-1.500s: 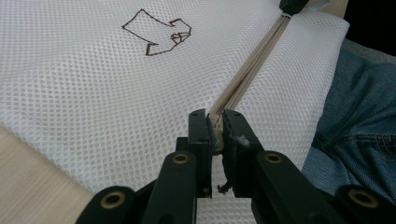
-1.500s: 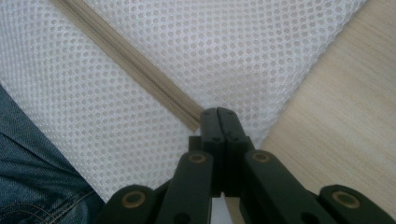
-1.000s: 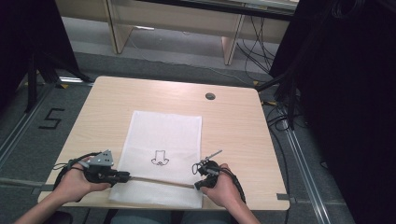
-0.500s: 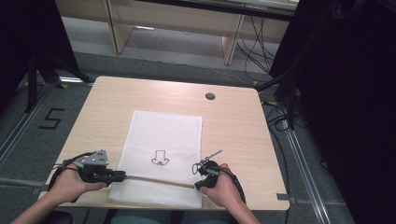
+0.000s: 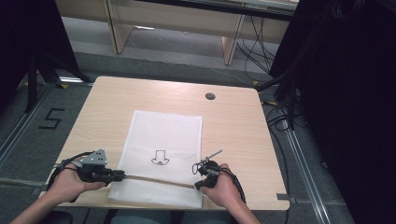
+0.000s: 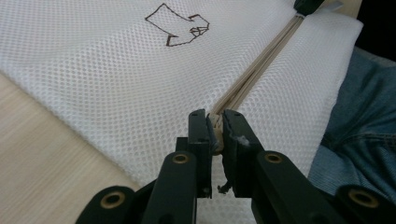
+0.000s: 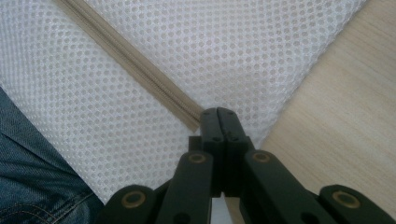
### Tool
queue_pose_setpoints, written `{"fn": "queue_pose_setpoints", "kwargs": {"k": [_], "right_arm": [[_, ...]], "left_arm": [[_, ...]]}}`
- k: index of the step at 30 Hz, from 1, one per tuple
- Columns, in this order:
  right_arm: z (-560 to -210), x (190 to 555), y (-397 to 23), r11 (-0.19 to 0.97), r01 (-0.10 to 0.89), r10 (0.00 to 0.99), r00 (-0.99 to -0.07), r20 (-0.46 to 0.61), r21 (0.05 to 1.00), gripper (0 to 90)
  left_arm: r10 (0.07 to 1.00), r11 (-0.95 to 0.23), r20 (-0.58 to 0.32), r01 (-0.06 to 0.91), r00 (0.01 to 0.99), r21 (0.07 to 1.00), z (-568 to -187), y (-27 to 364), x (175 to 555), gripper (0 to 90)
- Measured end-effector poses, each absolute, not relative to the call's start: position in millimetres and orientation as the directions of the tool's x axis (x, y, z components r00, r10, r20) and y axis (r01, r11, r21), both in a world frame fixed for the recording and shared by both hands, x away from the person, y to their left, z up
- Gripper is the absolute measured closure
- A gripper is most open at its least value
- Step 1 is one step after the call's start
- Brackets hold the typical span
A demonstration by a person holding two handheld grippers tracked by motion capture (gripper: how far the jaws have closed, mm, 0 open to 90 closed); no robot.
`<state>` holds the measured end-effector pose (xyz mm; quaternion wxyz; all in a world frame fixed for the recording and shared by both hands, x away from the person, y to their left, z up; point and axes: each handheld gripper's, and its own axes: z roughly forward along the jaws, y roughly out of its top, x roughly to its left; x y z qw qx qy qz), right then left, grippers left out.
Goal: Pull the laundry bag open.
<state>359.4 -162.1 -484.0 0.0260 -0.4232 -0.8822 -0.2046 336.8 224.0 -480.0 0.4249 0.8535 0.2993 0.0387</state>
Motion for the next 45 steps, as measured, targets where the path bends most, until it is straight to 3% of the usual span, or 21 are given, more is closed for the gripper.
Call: {"fn": "queue_pose_setpoints", "kwargs": {"k": [45], "right_arm": [[-483,359,-162,0.544,0.771,0.746,-0.625,0.228,0.332,90.0]], "left_arm": [[0.605,-0.447,-0.168,0.506,0.779,0.737,-480,263,336,81.8]]}}
